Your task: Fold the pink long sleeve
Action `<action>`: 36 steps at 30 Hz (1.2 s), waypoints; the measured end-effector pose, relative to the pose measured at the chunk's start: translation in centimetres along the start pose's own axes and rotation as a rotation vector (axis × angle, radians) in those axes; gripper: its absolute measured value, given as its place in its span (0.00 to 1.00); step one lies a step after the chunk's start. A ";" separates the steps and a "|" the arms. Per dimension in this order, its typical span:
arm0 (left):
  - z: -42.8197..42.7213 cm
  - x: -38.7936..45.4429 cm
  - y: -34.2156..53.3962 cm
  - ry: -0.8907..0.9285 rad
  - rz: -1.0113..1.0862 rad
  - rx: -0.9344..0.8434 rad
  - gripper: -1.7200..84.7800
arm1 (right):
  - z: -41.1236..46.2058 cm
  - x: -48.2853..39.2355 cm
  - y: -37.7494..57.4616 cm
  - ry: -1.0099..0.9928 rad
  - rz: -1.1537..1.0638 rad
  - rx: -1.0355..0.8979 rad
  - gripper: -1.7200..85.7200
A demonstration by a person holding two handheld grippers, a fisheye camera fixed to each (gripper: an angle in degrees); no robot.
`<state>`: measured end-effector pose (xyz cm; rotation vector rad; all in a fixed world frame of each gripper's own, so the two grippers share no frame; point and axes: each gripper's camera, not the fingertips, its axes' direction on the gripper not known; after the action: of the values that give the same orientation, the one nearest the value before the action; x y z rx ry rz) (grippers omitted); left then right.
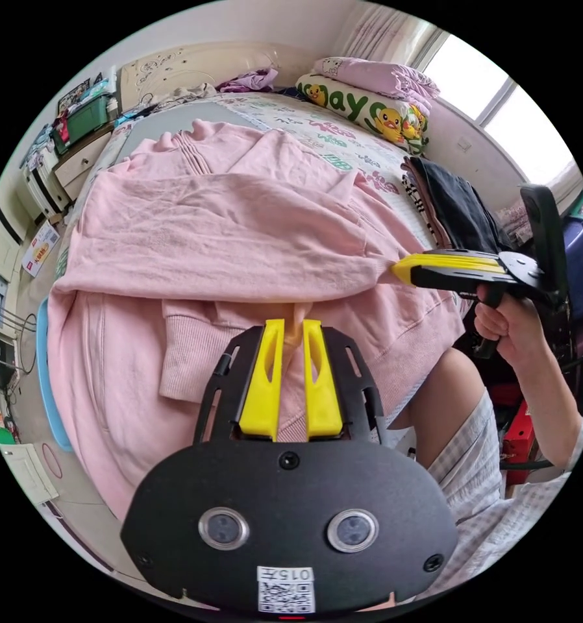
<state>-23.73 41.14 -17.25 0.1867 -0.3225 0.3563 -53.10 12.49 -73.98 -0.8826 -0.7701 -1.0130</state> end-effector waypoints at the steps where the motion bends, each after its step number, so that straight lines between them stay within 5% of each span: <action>1: 0.0 -0.1 0.0 0.001 -0.001 0.000 0.08 | -0.5 -0.2 -0.2 -0.005 -0.005 0.006 0.03; 9: -0.3 -1.1 -0.2 0.019 -0.005 -0.017 0.08 | 3.4 0.8 -1.6 0.003 0.034 -0.120 0.03; 24: -3.8 -4.9 4.4 -0.010 0.026 0.069 0.15 | -1.4 0.1 -2.9 0.016 -0.155 0.023 0.15; 36: -1.9 -8.2 5.1 -0.008 0.029 0.077 0.07 | 1.1 -1.1 -8.2 0.113 -0.180 -0.091 0.04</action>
<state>-32.37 43.72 -21.24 0.2593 -0.3199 0.3969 -61.21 11.71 -72.35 -0.8362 -0.7216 -1.2549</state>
